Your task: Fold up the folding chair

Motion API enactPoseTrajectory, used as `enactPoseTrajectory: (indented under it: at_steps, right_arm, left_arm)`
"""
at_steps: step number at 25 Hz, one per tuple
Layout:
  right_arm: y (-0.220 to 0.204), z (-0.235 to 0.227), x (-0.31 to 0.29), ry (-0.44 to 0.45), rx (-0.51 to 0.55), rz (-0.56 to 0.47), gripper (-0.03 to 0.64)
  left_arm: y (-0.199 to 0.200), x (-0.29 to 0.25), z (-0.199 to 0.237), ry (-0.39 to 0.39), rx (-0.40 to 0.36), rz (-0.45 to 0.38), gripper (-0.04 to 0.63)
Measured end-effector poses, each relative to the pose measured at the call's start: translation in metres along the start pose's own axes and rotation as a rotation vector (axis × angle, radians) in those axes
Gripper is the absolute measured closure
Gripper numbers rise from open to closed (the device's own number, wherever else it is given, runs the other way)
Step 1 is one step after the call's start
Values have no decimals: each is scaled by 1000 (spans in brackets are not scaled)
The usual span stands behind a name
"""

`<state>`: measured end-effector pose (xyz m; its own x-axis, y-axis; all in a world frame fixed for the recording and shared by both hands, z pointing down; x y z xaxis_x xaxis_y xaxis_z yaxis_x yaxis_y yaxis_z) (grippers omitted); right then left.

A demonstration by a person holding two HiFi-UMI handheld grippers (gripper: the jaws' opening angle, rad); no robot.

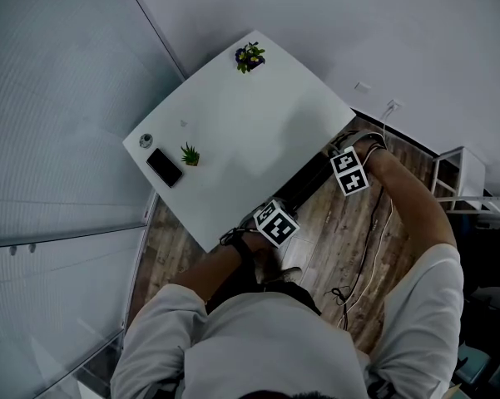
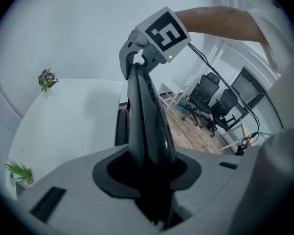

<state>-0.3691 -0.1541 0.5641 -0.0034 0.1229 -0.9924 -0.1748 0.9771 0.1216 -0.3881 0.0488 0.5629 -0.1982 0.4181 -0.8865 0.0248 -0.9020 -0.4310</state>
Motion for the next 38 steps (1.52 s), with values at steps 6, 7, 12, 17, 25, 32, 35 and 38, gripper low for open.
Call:
enactPoseTrajectory:
  at_steps: [6, 7, 12, 17, 25, 32, 35, 38]
  right_arm:
    - [2, -18, -7, 8, -10, -7, 509]
    - [2, -22, -7, 8, -10, -7, 509]
    - [6, -39, -8, 21, -15, -15, 508]
    - [8, -46, -9, 34, -22, -24, 508]
    - [14, -53, -9, 40, -59, -33, 495]
    - [11, -55, -7, 34, -170, -61, 375]
    - [7, -56, -1, 19, -234, -95, 323]
    - [2, -54, 8, -12, -309, -147, 287]
  left_arm:
    - [-2, -3, 19, -5, 3, 0, 463]
    - [-1, -2, 22, -5, 5, 1, 462]
    - [-3, -1, 41, -2, 17, -2, 466]
    - [-6, 0, 52, -10, 2, -11, 469]
    - [-14, -1, 61, -41, 16, -40, 457]
    - [-16, 0, 59, -42, -1, -46, 430]
    - [-18, 3, 60, -28, -18, -42, 369]
    - [-20, 10, 63, -10, -16, -49, 333]
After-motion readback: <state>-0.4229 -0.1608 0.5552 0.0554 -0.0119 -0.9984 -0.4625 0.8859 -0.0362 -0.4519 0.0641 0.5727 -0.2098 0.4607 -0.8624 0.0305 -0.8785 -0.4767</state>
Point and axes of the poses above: the fingertips, and each gripper's own axes: x backward along the fingers, z to its left, y out of its top, the point moved 9 cm from there along x, backward along the fingers, and after that the axes turned 5 degrees about y, right-handed, at the moved point
